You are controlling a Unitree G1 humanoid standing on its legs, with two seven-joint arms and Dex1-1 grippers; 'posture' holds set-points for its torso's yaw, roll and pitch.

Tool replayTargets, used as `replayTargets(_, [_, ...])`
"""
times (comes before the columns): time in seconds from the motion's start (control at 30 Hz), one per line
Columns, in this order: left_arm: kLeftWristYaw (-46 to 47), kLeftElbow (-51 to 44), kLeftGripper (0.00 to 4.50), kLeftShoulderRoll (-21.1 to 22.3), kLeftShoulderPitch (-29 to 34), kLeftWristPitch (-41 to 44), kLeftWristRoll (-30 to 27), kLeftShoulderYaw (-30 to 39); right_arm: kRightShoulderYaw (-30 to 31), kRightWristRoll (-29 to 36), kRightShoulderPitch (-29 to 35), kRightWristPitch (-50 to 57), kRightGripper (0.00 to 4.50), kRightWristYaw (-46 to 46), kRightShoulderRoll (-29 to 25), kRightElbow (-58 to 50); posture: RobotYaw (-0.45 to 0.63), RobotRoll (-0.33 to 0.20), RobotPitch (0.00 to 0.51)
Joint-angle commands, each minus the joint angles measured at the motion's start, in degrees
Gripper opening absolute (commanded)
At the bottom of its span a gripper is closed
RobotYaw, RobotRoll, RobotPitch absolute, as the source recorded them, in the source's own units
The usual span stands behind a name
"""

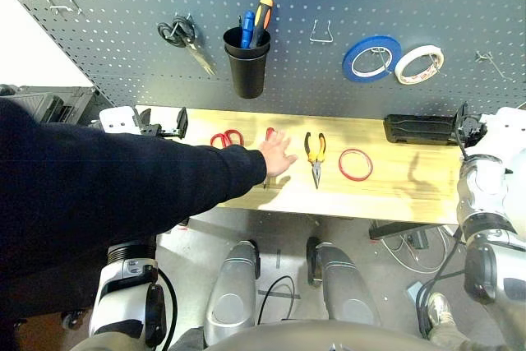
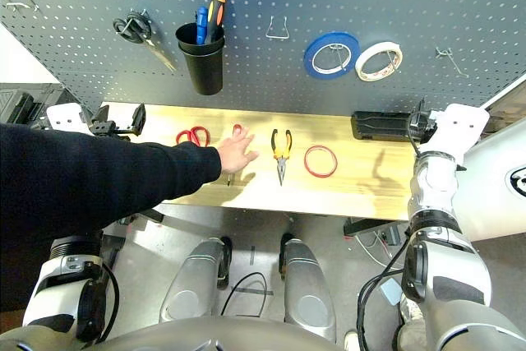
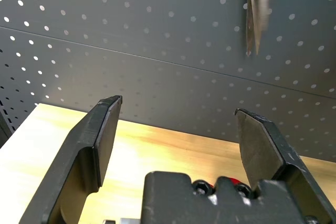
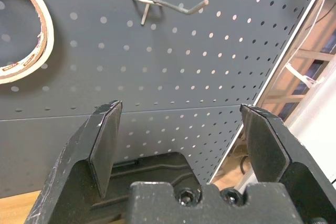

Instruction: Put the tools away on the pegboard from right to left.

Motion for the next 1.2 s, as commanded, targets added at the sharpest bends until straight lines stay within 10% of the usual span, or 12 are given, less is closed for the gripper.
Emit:
replayTargets(0.03, [0.1, 0.6, 4.48, 0.3, 0.6, -0.4, 0.5, 0.1, -0.6, 0.5, 0.1, 0.2, 4.50, 0.1, 0.2, 1.0, 0.19, 0.000, 0.203])
replayTargets(0.43, [-4.9, -7.0, 4.48, 0.9, 4.9, 6.4, -0.2, -3.8, 6.2, -4.6, 0.1, 11.4, 4.50, 6.9, -3.1, -0.5, 0.18, 0.000, 0.221])
replayTargets(1.2, [-27.0, -25.2, 4.48, 13.6, 8.3, 24.8, 7.2, -27.2, 29.5, -12.0, 0.9, 42.3, 4.50, 56.7, -9.1, -20.6, 0.16, 0.000, 0.283])
